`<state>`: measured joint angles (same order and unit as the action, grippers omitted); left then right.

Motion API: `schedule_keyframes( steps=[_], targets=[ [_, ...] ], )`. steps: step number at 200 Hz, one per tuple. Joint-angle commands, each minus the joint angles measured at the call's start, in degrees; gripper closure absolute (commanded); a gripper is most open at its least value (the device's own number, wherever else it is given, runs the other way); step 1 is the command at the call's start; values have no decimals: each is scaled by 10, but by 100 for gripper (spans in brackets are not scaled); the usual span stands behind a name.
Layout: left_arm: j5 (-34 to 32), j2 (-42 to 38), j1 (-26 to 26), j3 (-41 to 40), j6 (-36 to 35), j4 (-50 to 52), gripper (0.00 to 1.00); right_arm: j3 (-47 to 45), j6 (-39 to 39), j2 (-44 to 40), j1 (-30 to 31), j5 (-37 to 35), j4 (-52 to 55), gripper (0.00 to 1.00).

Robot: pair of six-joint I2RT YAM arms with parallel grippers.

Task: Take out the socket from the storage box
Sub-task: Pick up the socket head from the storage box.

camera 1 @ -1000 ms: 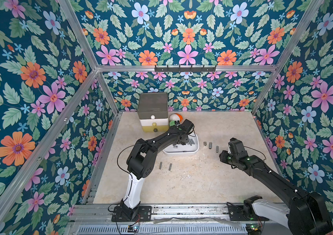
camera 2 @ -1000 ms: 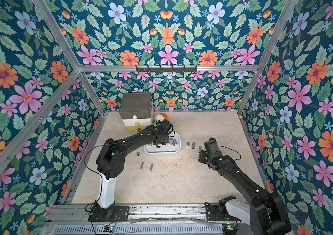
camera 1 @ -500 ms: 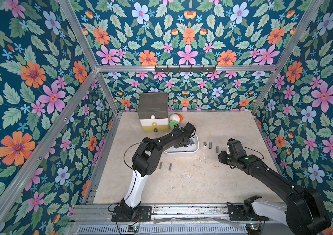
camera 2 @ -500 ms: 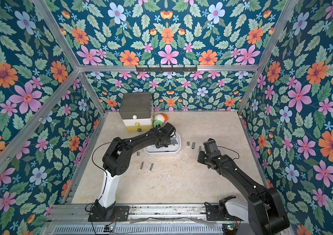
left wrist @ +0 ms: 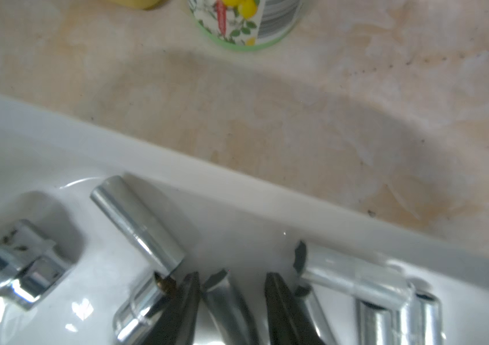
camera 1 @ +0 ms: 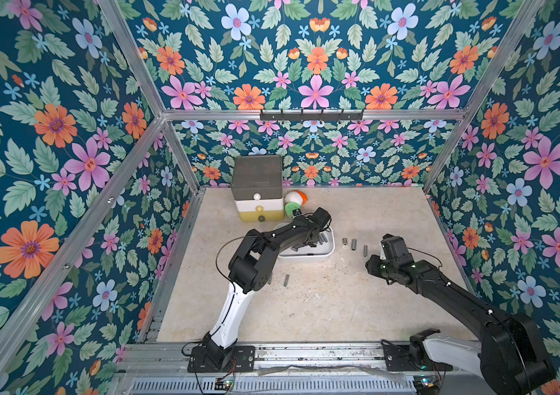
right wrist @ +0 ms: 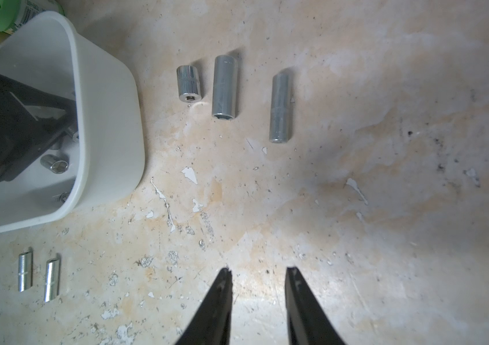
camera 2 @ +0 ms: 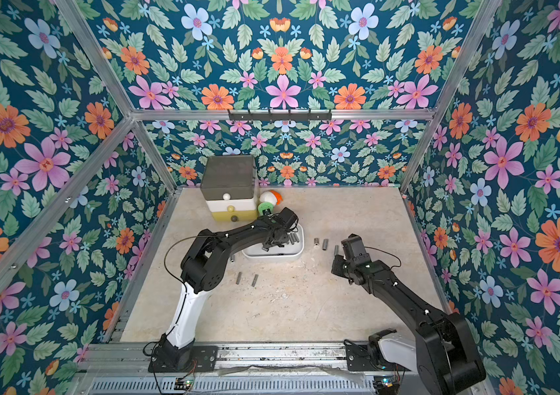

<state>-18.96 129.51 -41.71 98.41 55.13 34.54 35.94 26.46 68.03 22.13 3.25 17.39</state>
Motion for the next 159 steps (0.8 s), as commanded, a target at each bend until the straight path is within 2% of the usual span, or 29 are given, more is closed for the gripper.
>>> schedule_keyframes(
  steps=[1, 18, 60, 86, 159],
  targets=[
    [31, 17, 2, -2, -2, 11, 67, -1, 3, -2, 1, 4, -4, 65],
    [31, 16, 2, 1, -8, 11, 72, -2, 3, -2, 1, 5, -4, 65],
    [24, 5, 6, 38, -47, 35, 93, -2, 3, -2, 2, 1, -7, 65],
    [32, -24, 7, 44, -71, 37, 99, -2, 3, -2, 2, -2, -5, 64],
    [105, -118, 23, 30, -108, 60, 100, -1, 4, -1, 1, -8, -3, 64]
  ],
)
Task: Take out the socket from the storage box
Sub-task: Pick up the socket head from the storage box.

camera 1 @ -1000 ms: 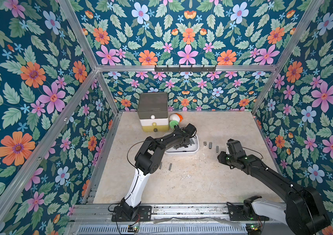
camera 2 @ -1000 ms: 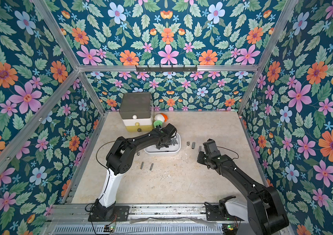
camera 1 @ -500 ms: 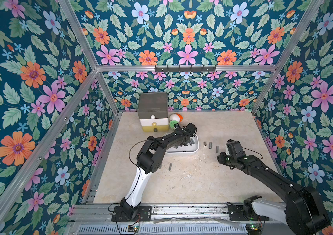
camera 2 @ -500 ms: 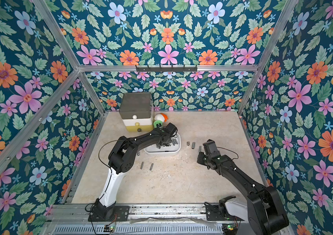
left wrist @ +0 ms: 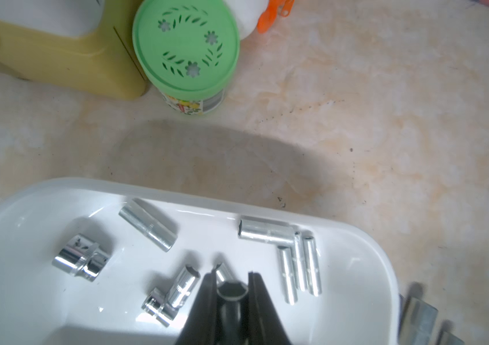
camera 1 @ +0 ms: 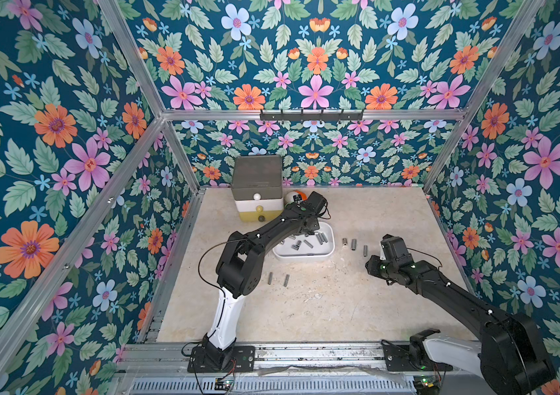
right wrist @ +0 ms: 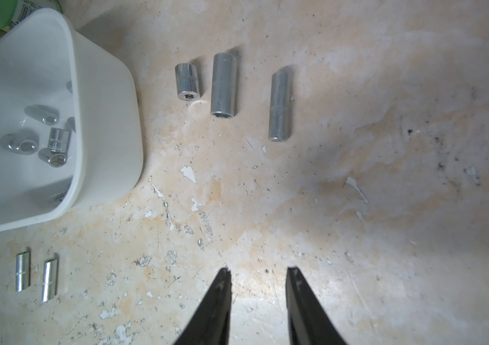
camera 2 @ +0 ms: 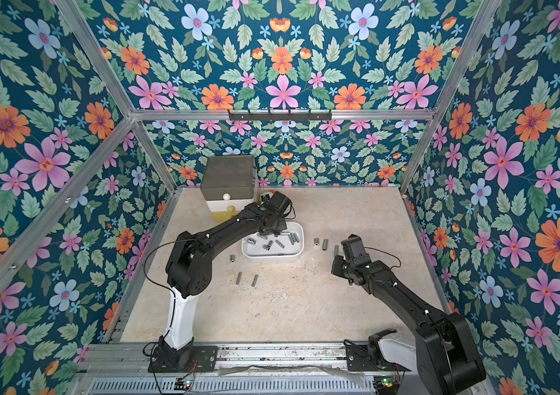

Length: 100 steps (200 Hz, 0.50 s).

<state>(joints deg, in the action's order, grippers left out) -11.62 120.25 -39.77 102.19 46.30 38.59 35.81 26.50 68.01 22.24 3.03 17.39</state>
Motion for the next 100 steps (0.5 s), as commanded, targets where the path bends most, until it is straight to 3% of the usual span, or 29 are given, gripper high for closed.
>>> schedule_keyframes(
  steps=[1, 64, 100],
  targets=[
    [33, -27, 3, -8, -19, 20, 100, 1, 4, 0, 1, -6, -3, 64],
    [82, -118, 4, -102, -31, 19, 100, 2, 3, 7, 1, -6, -3, 64],
    [46, -202, 5, -204, -44, 19, 100, 3, 3, 7, 0, -2, -2, 64]
  ],
)
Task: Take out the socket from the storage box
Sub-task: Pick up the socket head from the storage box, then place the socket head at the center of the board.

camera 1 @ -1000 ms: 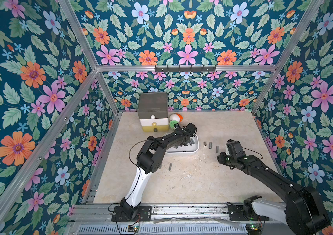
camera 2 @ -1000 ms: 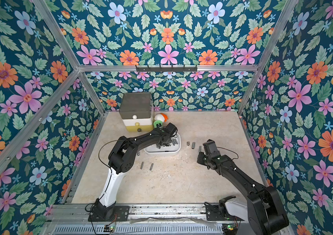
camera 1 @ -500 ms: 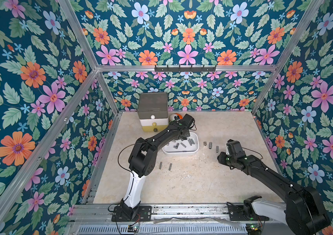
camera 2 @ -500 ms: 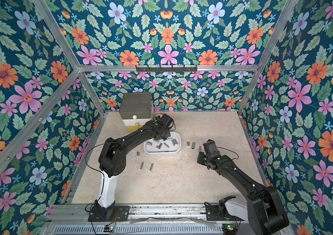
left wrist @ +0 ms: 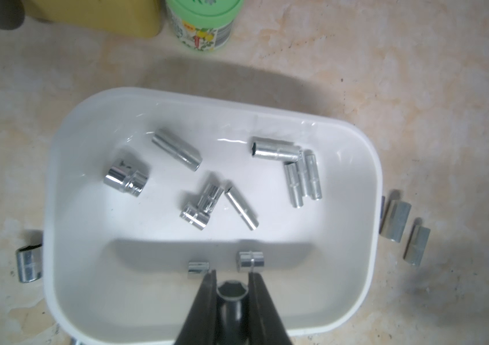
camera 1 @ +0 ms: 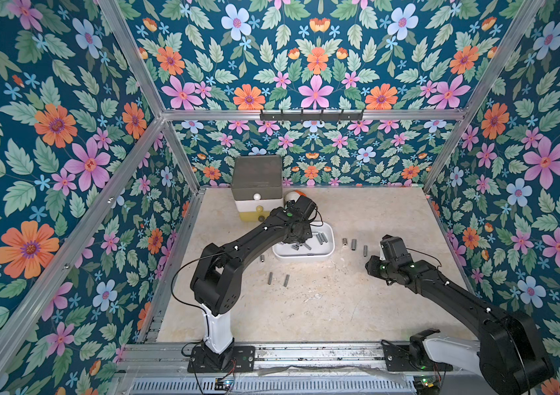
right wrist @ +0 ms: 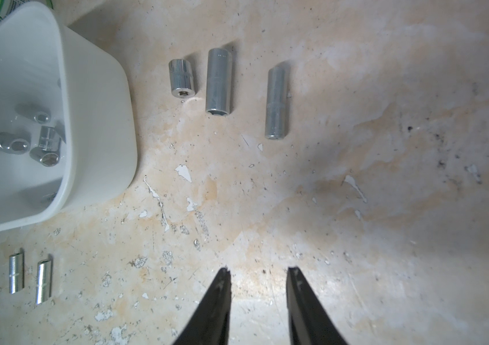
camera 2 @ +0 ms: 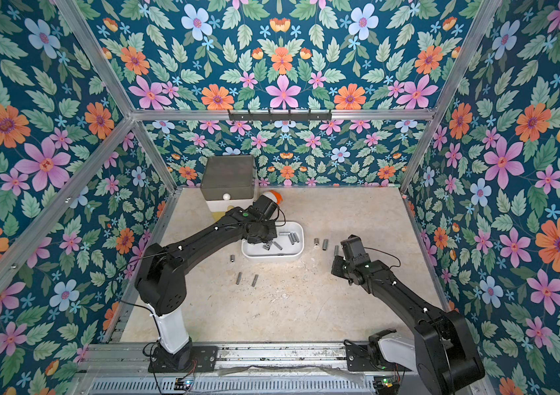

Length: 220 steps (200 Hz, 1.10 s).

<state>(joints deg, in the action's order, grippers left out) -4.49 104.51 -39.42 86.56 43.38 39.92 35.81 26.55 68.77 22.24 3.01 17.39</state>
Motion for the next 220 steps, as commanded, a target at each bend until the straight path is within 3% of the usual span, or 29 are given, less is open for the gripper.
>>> schedule_keyframes(
  steps=[1, 24, 72, 114, 188, 220],
  targets=[
    [-28, -48, 1, -50, -15, 6, 100, 3, 3, 0, 0, -2, -2, 64],
    [-65, -102, 21, -118, -27, 19, 100, 3, 3, 1, 1, -3, -3, 64],
    [-114, -183, 116, -269, -38, -21, 100, 4, 2, 3, 0, -4, -2, 64],
    [-104, -141, 155, -314, -65, -94, 100, 6, 1, 4, 1, -4, 1, 64],
    [-83, -85, 171, -343, -100, -179, 100, 5, 1, 11, 1, -9, 1, 63],
    [-83, -77, 178, -351, -103, -190, 89, 5, 2, 11, 0, -10, 1, 63]
  ],
)
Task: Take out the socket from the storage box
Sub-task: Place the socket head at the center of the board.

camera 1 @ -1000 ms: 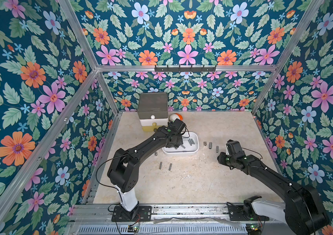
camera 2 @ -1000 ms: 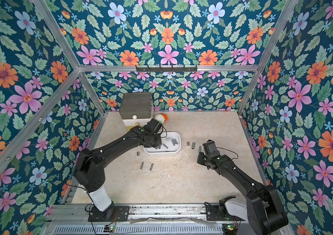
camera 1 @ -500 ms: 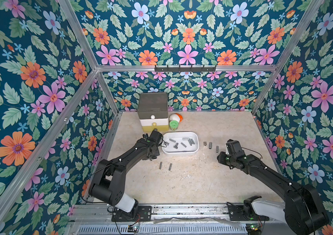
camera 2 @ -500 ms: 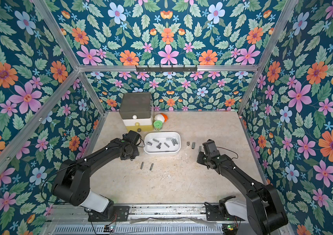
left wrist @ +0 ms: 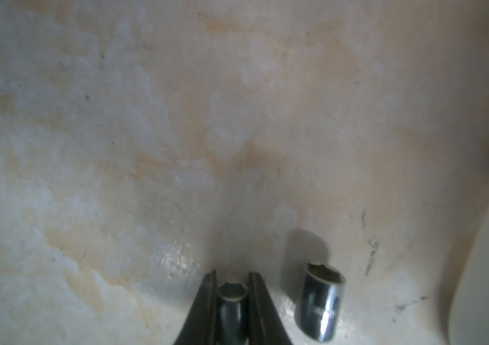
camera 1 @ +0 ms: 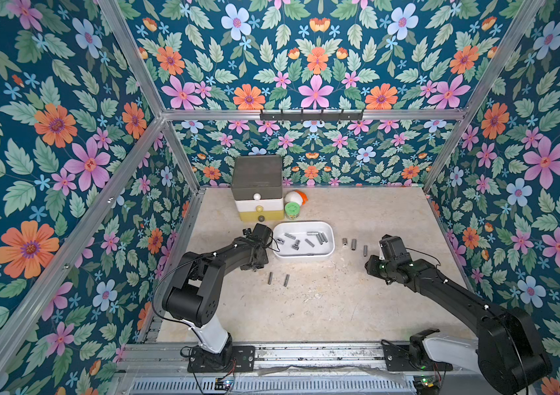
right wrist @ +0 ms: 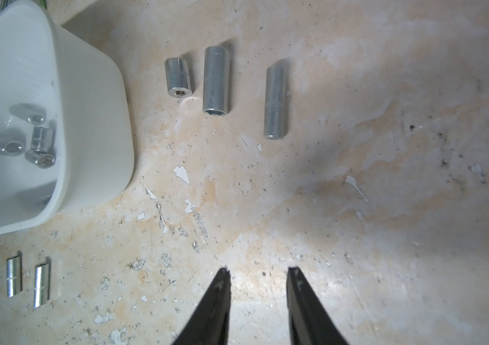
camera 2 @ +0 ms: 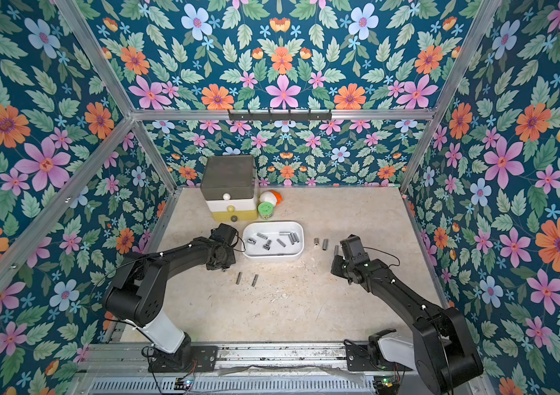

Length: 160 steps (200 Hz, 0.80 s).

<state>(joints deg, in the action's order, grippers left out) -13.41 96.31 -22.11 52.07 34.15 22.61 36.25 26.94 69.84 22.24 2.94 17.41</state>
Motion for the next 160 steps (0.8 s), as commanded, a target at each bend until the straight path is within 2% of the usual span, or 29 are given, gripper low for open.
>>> schedule_keyframes(
  steps=[1, 26, 97, 130, 160],
  targets=[
    [6, 5, 5, -7, -11, -17, 88, 0, -2, 0, 0, -10, 1, 63],
    [12, 2, 6, -14, -12, -22, 77, 0, -2, 2, 1, -11, 0, 63],
    [18, -24, 7, -7, -15, -1, 65, 2, -2, 4, 0, -11, 3, 63],
    [16, -66, 6, 4, -16, 23, 53, 12, -6, -5, 0, -2, 7, 63],
    [12, -124, 6, 31, -17, 70, 50, 40, -9, -13, 7, 13, 13, 63]
  ],
)
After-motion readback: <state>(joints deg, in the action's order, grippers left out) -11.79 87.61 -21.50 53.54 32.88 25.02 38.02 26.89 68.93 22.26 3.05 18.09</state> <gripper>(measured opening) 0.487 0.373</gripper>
